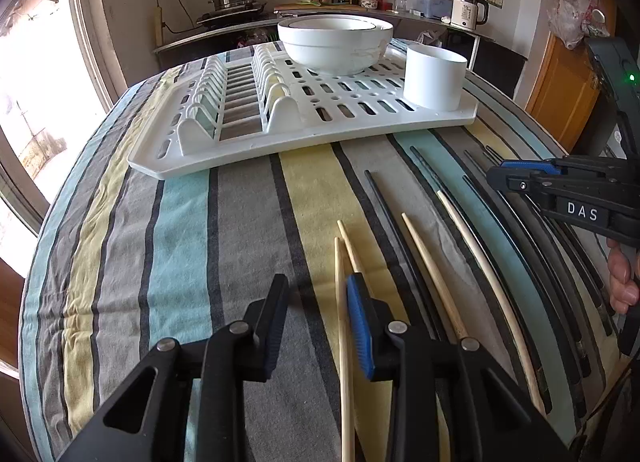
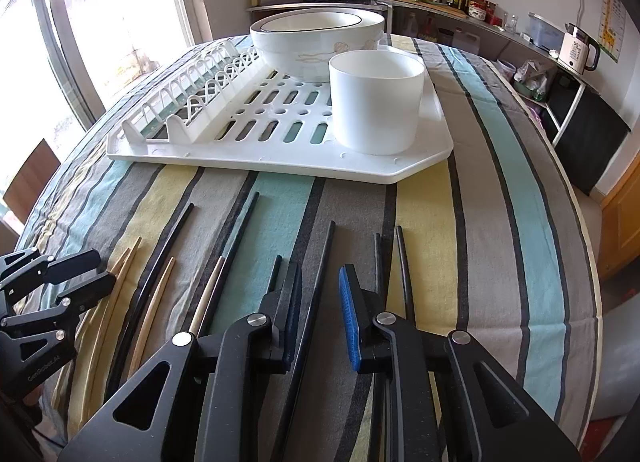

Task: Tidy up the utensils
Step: 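Lower and grasp a wooden chopstick with left tool while right tool grasps a black chopstick, then lift both held chopsticks and carry them over the white cup on the rack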

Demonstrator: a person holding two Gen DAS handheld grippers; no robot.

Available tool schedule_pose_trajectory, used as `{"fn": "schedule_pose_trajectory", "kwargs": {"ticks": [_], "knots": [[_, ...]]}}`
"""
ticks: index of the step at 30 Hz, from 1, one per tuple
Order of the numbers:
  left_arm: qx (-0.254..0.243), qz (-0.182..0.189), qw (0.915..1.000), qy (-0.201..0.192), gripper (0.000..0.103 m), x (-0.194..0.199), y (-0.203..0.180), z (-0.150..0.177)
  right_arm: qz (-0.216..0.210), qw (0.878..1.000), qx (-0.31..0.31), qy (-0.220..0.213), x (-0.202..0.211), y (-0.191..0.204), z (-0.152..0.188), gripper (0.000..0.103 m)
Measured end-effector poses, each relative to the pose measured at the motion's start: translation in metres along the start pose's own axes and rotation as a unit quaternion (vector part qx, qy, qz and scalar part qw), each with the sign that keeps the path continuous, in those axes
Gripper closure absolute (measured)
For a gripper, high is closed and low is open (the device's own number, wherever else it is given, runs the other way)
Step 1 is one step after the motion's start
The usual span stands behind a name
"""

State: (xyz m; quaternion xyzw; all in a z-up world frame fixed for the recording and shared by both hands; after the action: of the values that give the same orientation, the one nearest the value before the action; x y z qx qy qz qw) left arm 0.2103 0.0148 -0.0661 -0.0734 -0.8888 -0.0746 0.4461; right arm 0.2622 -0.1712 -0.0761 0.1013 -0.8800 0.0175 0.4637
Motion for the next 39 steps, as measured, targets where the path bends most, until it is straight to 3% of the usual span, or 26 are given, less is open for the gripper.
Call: {"fn": "schedule_pose_trajectory", "kwargs": {"ticks": [6, 10, 14, 21, 39], "knots": [[-0.023, -0.001, 0.9997, 0.01, 0.074, -0.006, -0.006, -0.009, 0.004, 1.0, 0.006, 0.015, -0.01, 0.003, -0.006, 0.086], [-0.036, 0.001, 0.9993, 0.011, 0.084, -0.008, -0.011, -0.013, 0.008, 1.0, 0.011, 0.018, -0.012, 0.006, -0.009, 0.097], [-0.044, 0.005, 0.9989, 0.012, 0.097, -0.008, -0.016, -0.014, -0.008, 1.0, 0.002, 0.016, -0.009, 0.003, -0.01, 0.098], [-0.032, 0.009, 0.9994, 0.003, 0.098, 0.001, -0.012, -0.015, -0.026, 0.999, -0.005, -0.021, 0.021, 0.003, -0.014, 0.098], [0.004, 0.011, 0.9925, -0.121, 0.098, 0.121, 0.011, -0.045, -0.051, 0.986, 0.011, -0.161, 0.149, 0.01, -0.016, 0.099]]}}
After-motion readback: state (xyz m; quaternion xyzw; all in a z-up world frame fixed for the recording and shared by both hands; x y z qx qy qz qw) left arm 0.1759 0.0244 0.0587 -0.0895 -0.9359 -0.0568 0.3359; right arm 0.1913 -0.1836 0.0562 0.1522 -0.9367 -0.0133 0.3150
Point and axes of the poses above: each gripper's, at about its wrist camera, not at the fingertips, and x roughly against the way its jaws point, y to its left, z to its underside, the point moved 3 cm from there along -x, roughly the way its jaws point, and after that the axes turned 3 degrees about -z, right-handed, at the moved point
